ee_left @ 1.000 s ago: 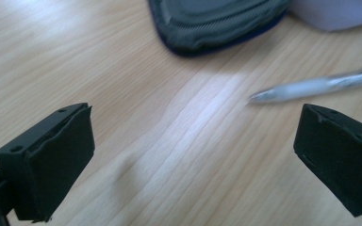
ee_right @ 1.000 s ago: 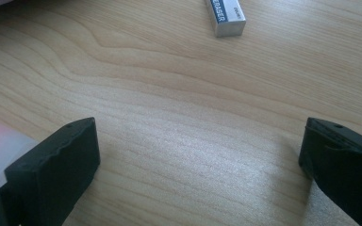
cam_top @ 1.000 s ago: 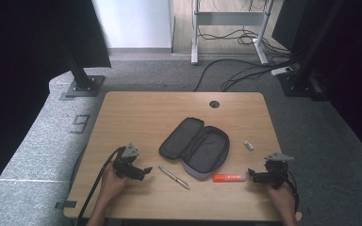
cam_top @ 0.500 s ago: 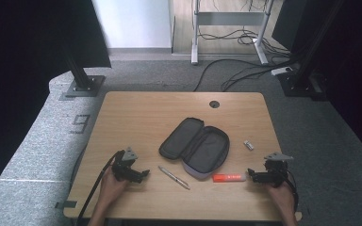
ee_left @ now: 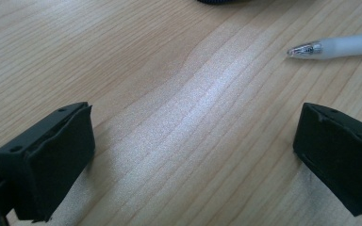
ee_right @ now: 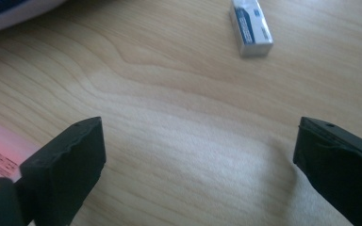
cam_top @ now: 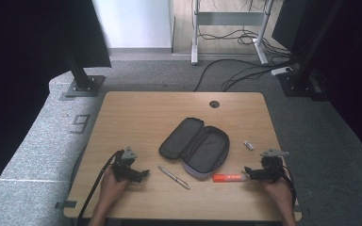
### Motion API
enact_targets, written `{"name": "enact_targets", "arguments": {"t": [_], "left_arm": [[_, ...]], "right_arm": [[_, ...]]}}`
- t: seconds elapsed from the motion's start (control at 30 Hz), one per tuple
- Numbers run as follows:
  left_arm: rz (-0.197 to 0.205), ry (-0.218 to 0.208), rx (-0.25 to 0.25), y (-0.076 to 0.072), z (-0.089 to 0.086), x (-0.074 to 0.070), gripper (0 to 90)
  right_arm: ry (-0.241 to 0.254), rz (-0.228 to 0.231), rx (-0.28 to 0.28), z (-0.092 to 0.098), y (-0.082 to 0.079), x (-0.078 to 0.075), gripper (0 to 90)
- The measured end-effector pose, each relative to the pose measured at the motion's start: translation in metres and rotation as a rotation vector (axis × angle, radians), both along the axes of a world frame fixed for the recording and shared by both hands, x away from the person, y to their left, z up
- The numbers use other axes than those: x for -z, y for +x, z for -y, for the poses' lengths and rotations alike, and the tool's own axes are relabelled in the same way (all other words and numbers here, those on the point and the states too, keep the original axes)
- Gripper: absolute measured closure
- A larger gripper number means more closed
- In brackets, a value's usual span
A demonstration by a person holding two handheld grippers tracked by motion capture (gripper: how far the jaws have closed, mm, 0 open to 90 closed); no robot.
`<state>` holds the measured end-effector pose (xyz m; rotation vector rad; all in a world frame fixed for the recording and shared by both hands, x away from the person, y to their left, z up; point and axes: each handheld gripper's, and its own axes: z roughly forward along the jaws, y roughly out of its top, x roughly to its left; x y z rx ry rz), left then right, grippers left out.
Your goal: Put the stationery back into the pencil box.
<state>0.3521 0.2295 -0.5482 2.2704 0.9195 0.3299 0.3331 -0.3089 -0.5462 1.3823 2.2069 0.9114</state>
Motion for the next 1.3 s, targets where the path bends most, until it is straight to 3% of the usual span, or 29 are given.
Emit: {"name": "enact_targets", "arguments": {"t": [0.23,0.33,0.6,0.9,1.3], "left_arm": [[-0.001,0.0,-0.001,0.0,0.0,0.0,0.0],[0.0,0.0,-0.001,0.0,0.0,0.0,0.0],[0.001,0.002,-0.007,0.001,0.001,0.0,0.0],[0.0,0.003,-0.008,0.001,0.001,0.0,0.0],[0.0,0.003,-0.008,0.001,0.001,0.0,0.0]], "right_arm": [[0.014,0.013,-0.017,-0.003,0.011,-0.013,13.0],[-0.005,0.018,-0.012,-0.004,0.016,-0.019,13.9],[0.0,0.027,-0.009,-0.001,0.028,-0.029,18.7],[0.0,0.02,0.011,0.006,0.045,-0.031,30.7],[-0.006,-0.004,-0.006,0.007,0.068,-0.026,47.7]]}}
